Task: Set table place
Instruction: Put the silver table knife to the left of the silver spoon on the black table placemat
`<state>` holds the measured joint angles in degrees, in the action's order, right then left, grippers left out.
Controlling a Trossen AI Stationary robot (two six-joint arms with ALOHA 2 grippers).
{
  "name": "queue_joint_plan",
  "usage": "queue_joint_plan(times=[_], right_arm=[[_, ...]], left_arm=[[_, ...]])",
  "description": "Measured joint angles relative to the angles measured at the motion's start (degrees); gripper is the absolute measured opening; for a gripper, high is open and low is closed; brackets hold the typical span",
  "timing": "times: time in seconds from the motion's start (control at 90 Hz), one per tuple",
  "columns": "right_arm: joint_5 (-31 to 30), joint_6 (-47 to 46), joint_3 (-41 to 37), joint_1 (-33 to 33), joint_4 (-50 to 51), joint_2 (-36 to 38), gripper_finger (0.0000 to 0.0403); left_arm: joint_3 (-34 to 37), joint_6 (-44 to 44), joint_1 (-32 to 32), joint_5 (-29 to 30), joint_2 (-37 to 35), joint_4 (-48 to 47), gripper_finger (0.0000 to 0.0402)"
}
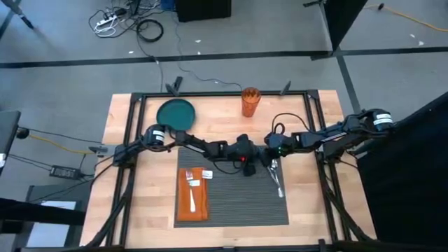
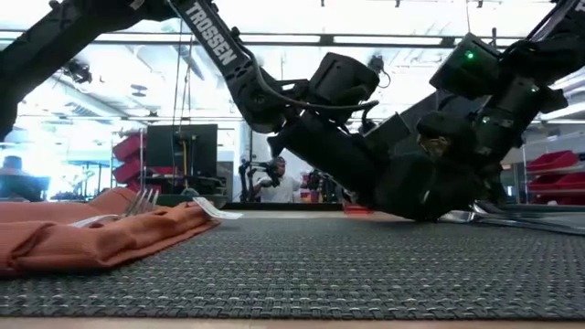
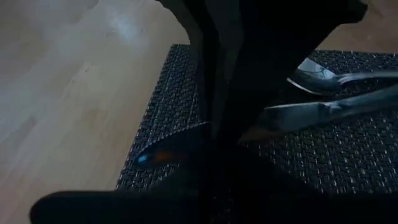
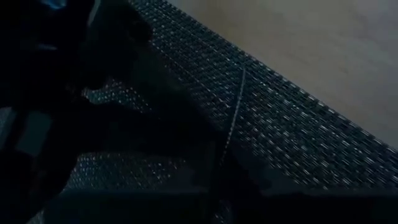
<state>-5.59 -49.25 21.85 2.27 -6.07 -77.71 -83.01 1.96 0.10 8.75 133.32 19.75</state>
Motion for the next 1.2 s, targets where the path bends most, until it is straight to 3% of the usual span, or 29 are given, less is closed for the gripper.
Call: queue_joint_plan(times=[0.444,0.744,0.911,1.2], right_arm=[[-4.11,-1.04,10.16,-2.85,16.22,-0.12,0.0001],[-10.34,-8.34,16.42,-7.88,22.60,-1.34,0.0001],[-11.72,-12.33,22.37,-10.94,26.81,-7.42,0.0000],[-13.46,-17.25,36.60,-14.04,44.62,-21.04,0.0000]], left_arm=[[0.12,1.55,-5.85,0.37,-10.65,-23.80,0.0037],[2.90,2.80,-10.41,4.05,-10.84,-27.72,0.0037],[2.99,1.40,-12.08,4.55,-10.91,-28.40,0.0037],[3.10,0.11,-12.99,5.77,-10.91,-28.36,0.0037]])
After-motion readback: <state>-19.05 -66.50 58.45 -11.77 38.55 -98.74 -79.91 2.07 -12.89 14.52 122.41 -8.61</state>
